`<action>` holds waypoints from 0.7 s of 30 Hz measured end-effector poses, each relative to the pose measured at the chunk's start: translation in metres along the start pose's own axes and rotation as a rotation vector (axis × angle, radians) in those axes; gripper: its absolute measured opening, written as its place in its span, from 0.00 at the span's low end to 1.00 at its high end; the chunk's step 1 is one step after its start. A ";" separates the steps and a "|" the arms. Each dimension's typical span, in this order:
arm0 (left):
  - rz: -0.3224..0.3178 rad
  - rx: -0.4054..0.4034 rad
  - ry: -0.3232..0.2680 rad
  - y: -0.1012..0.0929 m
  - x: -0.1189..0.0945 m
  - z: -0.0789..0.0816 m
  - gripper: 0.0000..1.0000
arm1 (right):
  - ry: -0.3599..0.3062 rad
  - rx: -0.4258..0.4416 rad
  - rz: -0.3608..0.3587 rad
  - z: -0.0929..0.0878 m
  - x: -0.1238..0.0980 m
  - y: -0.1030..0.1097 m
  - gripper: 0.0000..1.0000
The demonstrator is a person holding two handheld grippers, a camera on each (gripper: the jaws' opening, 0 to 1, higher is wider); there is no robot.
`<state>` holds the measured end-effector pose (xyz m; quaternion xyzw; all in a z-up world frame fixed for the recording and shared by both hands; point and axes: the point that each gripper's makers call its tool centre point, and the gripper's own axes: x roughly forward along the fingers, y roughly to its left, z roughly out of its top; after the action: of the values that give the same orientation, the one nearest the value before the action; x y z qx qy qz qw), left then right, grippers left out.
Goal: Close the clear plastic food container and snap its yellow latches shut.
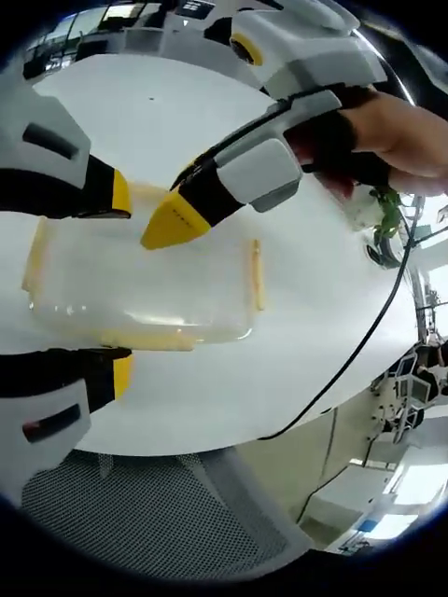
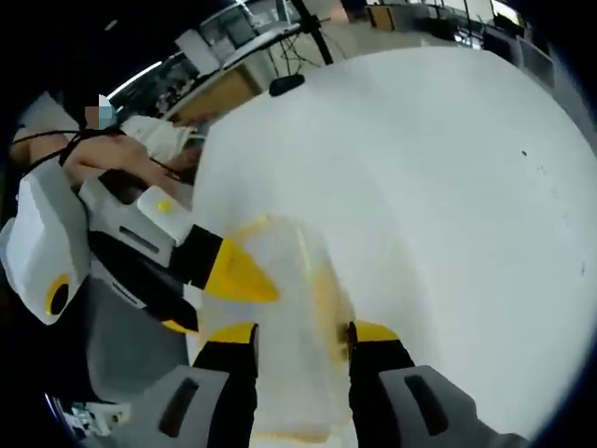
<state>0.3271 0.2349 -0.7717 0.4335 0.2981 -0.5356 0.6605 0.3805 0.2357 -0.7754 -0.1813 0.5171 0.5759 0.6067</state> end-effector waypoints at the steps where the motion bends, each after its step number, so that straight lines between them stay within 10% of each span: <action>1: 0.002 0.001 0.001 0.000 0.000 0.000 0.55 | 0.003 -0.001 0.002 0.000 0.000 0.000 0.37; 21: 0.033 0.020 0.020 0.000 0.005 -0.002 0.52 | 0.072 0.037 0.066 -0.006 0.007 -0.001 0.28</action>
<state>0.3283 0.2341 -0.7764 0.4505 0.2922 -0.5233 0.6617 0.3777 0.2345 -0.7840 -0.1736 0.5551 0.5788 0.5716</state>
